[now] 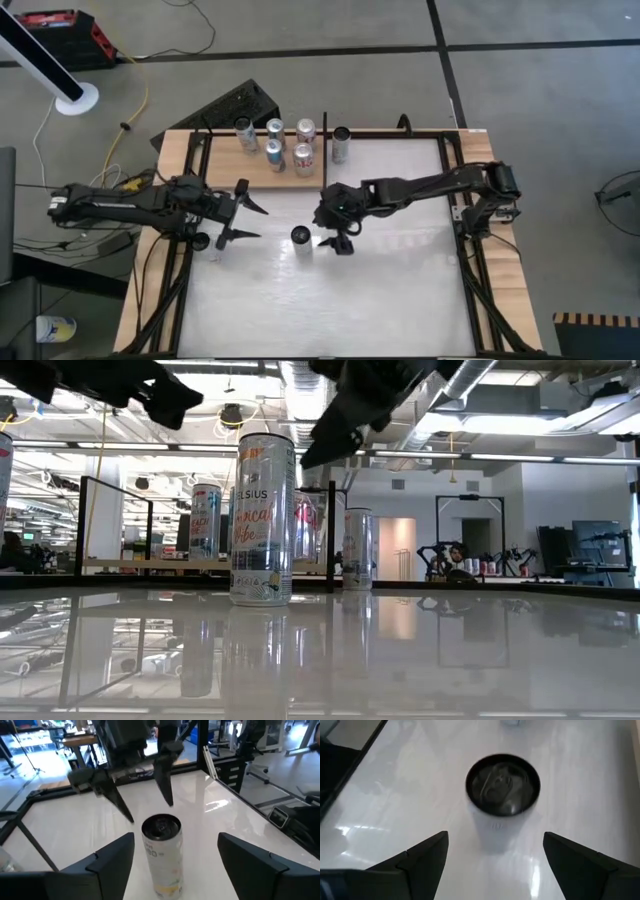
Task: Place canned beverage on shelf
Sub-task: Put the bottom white-yellow soda can on the shelf
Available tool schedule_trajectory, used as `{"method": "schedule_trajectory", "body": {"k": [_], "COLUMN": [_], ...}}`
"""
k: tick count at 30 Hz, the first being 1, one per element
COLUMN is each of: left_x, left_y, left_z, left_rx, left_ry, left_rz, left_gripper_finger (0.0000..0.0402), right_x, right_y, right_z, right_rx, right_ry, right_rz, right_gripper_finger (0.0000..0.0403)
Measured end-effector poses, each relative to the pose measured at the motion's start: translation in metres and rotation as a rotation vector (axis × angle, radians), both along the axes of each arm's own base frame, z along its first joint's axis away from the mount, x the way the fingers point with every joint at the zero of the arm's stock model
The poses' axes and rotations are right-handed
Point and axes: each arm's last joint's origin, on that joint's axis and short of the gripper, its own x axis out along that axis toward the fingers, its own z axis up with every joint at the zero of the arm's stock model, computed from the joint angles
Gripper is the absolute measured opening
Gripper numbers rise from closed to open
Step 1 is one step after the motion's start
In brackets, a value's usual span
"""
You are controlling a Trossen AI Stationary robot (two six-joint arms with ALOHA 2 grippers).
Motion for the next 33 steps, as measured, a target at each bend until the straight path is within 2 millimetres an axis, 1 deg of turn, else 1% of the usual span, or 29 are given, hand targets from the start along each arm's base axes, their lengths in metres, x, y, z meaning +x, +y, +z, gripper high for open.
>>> {"method": "schedule_trajectory", "body": {"k": [5, 9, 14, 19, 23, 26, 29, 33], "left_x": [0.017, 0.034, 0.057, 0.076, 0.085, 0.09, 0.096, 0.105], "left_y": [0.001, 0.001, 0.002, 0.001, 0.0, 0.0, -0.001, 0.0], "left_z": [0.001, 0.0, -0.003, -0.011, -0.016, -0.019, -0.022, -0.032], "left_rx": [0.019, 0.035, 0.054, 0.06, 0.058, 0.024, -0.005, -0.023], "left_ry": [0.015, 0.038, 0.081, 0.066, 0.051, 0.045, 0.038, 0.062], "left_rz": [-0.003, -0.014, -0.048, -0.113, -0.141, -0.166, -0.171, -0.128], "left_gripper_finger": [0.0289, 0.0296, 0.0298, 0.0298, 0.0298, 0.0298, 0.0298, 0.0307], "right_x": [-0.016, -0.028, -0.038, -0.043, -0.045, -0.046, -0.046, -0.047], "right_y": [0.007, 0.015, 0.029, 0.04, 0.046, 0.051, 0.054, 0.055], "right_z": [0.009, 0.016, 0.017, 0.015, 0.015, 0.015, 0.015, 0.015], "right_rx": [0.025, 0.008, -0.027, -0.034, -0.061, -0.072, -0.082, -0.074], "right_ry": [0.083, 0.125, 0.183, 0.21, 0.215, 0.215, 0.212, 0.211], "right_rz": [-0.018, -0.043, -0.061, -0.068, -0.095, -0.108, -0.113, -0.124], "right_gripper_finger": [0.0349, 0.0349, 0.0349, 0.0349, 0.0349, 0.0349, 0.0349, 0.0349]}}
